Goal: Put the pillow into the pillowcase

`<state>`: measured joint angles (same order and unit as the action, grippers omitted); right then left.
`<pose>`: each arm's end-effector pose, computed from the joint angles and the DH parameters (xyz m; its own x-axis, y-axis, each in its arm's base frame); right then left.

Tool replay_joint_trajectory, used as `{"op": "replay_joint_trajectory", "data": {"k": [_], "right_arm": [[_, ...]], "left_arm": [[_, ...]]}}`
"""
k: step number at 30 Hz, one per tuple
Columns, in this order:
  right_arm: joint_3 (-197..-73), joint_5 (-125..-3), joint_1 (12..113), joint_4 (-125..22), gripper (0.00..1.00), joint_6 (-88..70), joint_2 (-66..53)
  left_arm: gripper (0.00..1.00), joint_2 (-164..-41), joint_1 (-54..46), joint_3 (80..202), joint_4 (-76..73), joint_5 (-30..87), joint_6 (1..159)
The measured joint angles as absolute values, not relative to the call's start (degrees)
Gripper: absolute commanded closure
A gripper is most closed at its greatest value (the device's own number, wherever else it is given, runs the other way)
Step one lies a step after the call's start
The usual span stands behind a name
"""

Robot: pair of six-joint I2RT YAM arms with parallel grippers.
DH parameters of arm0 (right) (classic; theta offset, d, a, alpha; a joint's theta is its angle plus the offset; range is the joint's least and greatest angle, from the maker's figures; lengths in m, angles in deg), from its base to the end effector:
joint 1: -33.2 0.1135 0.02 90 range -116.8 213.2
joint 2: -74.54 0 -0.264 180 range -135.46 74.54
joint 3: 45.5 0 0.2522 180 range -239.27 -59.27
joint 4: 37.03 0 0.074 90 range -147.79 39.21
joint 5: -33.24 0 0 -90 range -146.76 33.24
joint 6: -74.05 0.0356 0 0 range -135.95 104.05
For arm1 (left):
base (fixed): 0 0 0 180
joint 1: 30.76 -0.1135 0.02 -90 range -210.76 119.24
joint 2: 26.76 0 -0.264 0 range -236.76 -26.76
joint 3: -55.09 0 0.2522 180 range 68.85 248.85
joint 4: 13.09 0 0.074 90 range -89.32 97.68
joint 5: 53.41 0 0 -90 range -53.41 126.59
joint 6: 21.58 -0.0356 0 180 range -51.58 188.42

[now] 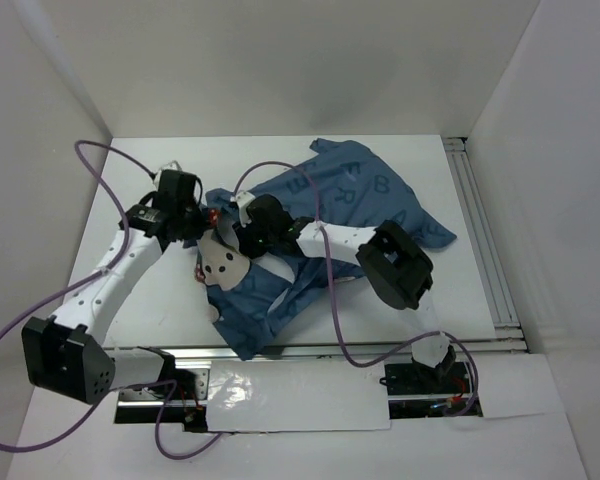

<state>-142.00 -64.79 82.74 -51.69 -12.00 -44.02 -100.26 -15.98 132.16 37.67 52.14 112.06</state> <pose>0.2996 0.3589 0.1853 -0.4440 -0.4154 -0.7939 -0.7974 0.5874 0.1385 0.2638 -0.0597 0.3029 -0.5614 -0.5395 -0.6275 -0.4391 0.8369 -0.3267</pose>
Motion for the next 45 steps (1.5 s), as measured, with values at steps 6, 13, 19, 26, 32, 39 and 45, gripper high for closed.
{"op": "replay_joint_trajectory", "data": {"k": [6,13,19,26,32,39,45], "right_arm": [[-147.51,-66.95,80.84,-50.86,0.71,-9.31,-49.18],[-150.14,-71.35,80.4,-51.54,0.5,-8.26,-48.0],[-149.9,-68.57,78.34,-54.45,0.3,-5.16,-37.82],[-148.3,-62.41,74.06,-54.54,0.22,-3.96,-24.44],[-146.75,-65.09,74.87,-59.61,0.22,-9.71,-25.64],[-145.92,-66.62,77.08,-68.37,0.28,-15.54,-31.78],[-145.81,-67.26,78.23,-73.55,0.61,-18.65,-32.81]], "left_arm": [[0.94,-97.74,-16.22,146.08,37.67,52.25,107.36],[0.72,-98.81,-16.35,150.7,36.79,51.84,103.93],[0.03,-110.44,-20.37,154.17,37.97,53.17,104.45],[0.0,-114.46,-22.69,152.86,41.12,51.18,105.09],[0.0,-107.23,-21.85,144.53,38.76,48.91,105.37],[0.0,-99.27,-18.4,131.68,37.14,47.77,107.73],[0.2,-98.09,-15.41,126.87,32.03,44.47,107.62]]}}
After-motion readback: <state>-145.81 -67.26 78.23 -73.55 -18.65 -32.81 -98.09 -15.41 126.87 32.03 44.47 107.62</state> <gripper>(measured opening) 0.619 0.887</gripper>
